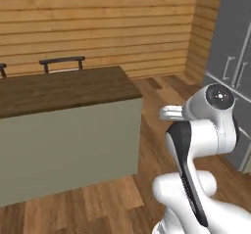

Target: Start the toaster. Once the lever pops up, take the bread to the plate on the dining counter.

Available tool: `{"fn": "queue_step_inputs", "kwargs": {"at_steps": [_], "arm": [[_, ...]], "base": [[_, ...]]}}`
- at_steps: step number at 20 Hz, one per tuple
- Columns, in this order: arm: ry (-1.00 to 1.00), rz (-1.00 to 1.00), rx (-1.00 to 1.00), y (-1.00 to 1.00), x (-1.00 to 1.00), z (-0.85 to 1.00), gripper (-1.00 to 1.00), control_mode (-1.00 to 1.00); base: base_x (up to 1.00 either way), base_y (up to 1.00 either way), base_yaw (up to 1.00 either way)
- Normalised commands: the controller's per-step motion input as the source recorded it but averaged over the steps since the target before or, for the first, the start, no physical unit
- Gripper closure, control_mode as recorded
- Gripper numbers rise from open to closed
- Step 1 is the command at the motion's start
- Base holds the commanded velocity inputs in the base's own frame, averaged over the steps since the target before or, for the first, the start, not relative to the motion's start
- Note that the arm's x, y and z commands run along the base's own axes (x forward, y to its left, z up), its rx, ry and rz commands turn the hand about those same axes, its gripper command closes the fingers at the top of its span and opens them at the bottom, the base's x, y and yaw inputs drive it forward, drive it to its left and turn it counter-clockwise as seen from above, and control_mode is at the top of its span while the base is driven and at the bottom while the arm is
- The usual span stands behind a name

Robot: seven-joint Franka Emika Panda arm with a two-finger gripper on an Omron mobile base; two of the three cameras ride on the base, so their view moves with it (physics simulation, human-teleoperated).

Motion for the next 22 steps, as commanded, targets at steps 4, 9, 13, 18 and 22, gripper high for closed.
{"fn": "queue_step_inputs", "kwargs": {"at_steps": [4, 9, 13, 18, 22], "arm": [[0.0, 0.0, 0.0, 0.0, 0.0, 0.0, 1.0, 1.0], [0.0, 0.0, 0.0, 0.0, 0.0, 0.0, 1.0, 1.0], [0.0, 0.0, 0.0, 0.0, 0.0, 0.0, 1.0, 1.0], [0.0, 0.0, 0.0, 0.0, 0.0, 0.0, 1.0, 1.0], [0.0, 0.0, 0.0, 0.0, 0.0, 0.0, 1.0, 1.0]], "base": [[0.45, -1.0, 0.43], [0.45, -1.0, 0.26], [0.63, -0.96, -0.02], [0.96, -0.64, -0.18], [1.0, -0.62, -0.11]]}}
